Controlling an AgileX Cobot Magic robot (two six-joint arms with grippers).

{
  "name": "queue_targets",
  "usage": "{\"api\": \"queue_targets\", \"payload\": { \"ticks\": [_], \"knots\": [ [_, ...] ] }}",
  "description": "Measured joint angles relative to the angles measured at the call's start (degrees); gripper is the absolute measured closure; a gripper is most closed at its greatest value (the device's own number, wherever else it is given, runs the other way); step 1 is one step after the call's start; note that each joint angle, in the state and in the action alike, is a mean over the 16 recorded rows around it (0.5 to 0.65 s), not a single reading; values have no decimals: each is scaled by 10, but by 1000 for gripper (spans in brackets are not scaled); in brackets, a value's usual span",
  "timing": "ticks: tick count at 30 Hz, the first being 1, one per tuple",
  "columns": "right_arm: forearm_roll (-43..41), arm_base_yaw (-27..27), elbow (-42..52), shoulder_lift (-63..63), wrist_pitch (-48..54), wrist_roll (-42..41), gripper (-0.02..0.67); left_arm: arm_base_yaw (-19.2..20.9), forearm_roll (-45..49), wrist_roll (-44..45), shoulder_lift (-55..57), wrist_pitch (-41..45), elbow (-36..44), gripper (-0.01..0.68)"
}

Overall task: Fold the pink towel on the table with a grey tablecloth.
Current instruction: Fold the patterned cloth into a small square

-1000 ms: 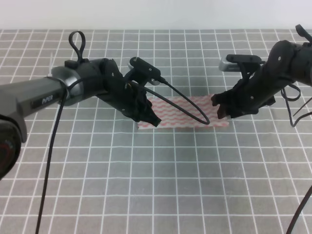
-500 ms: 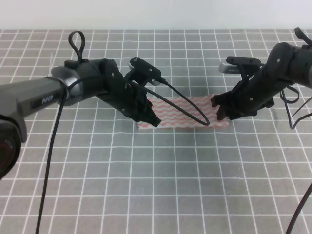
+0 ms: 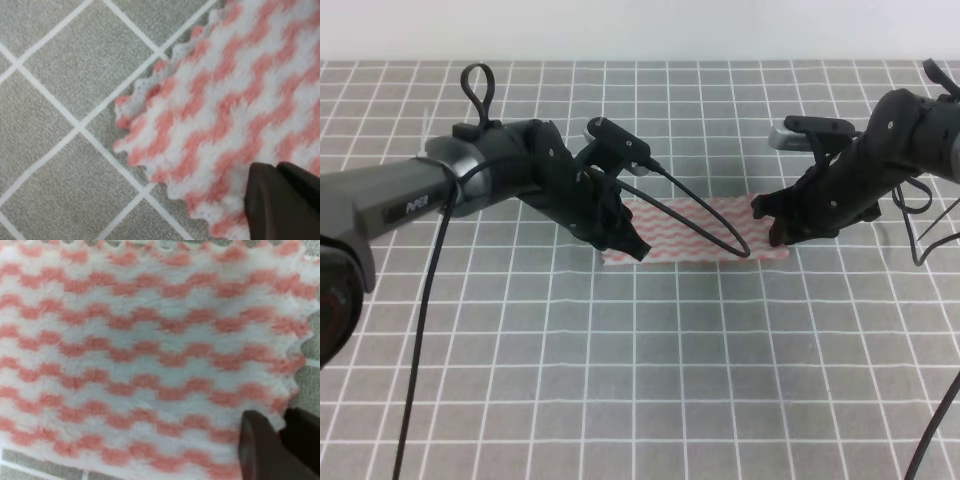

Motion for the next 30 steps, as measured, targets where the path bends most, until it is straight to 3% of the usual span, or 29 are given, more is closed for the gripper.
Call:
{"api": "queue_targets", "payload": {
  "ticks": [10,30],
  "knots": [
    [2,0,-16,0,9,-2,653,0,0,0,0,1,0,673],
    [54,4,-59,0,63,-59,664,0,-2,0,-1,3,0,672]
  ]
}}
